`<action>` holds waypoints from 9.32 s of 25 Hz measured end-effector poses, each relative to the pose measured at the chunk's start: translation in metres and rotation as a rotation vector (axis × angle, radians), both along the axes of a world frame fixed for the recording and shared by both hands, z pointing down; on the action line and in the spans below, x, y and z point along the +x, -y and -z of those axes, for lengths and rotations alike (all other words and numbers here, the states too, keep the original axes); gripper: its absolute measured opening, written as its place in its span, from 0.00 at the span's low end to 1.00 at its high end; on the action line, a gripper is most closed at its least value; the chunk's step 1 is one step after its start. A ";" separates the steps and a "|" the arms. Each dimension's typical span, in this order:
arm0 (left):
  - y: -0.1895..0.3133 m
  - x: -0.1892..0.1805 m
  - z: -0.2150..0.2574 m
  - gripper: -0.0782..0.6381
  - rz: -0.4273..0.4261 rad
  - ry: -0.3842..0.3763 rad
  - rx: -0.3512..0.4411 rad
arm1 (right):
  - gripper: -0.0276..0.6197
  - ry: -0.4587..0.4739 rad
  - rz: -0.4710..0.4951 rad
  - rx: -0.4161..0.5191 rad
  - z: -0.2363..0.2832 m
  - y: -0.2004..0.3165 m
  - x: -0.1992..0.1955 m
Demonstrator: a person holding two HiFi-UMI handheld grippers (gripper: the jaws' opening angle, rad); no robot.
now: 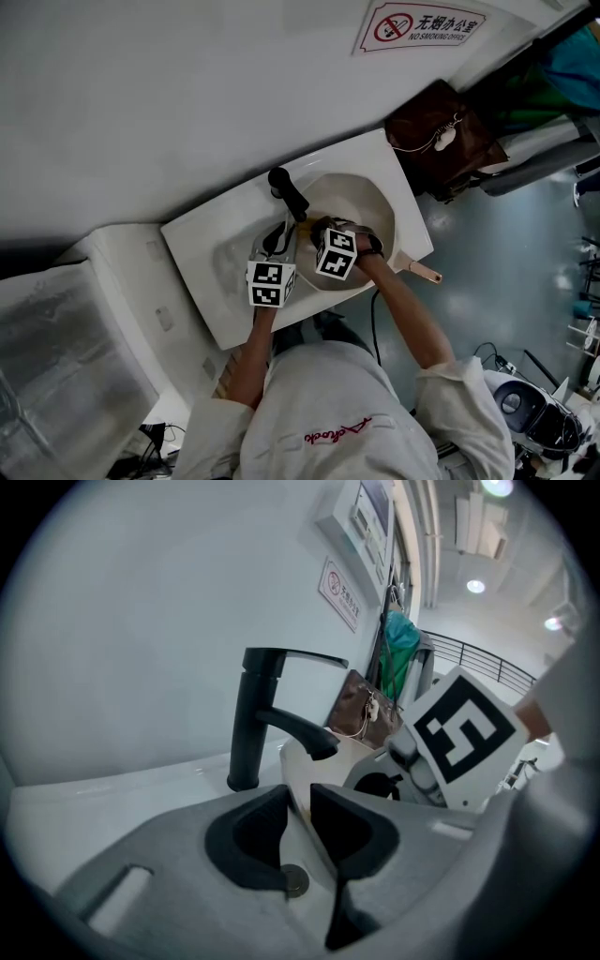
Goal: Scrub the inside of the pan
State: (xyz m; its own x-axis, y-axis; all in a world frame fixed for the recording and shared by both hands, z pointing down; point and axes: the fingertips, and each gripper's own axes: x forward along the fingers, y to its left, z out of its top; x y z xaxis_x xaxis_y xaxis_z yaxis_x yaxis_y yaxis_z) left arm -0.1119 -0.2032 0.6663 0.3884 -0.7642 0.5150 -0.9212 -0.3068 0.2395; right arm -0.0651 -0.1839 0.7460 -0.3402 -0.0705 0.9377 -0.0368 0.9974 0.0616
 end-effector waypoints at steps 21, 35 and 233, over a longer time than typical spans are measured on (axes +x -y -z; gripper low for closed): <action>0.001 0.000 -0.002 0.22 -0.007 0.012 -0.003 | 0.13 -0.034 -0.153 0.040 -0.010 0.053 0.053; 0.002 -0.001 -0.002 0.22 0.002 0.018 0.002 | 0.13 -0.075 -0.206 0.018 -0.020 0.033 0.099; -0.019 0.020 0.074 0.11 0.022 0.086 0.146 | 0.13 0.462 -0.637 0.212 0.114 0.015 0.092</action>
State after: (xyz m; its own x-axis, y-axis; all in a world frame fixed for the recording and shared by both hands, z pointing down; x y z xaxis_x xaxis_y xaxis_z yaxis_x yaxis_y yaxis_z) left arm -0.0923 -0.1843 0.5925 0.3304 -0.8408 0.4289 -0.9431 -0.3124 0.1139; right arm 0.0270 -0.1988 0.6324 -0.5240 -0.5409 0.6579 -0.6610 0.7454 0.0864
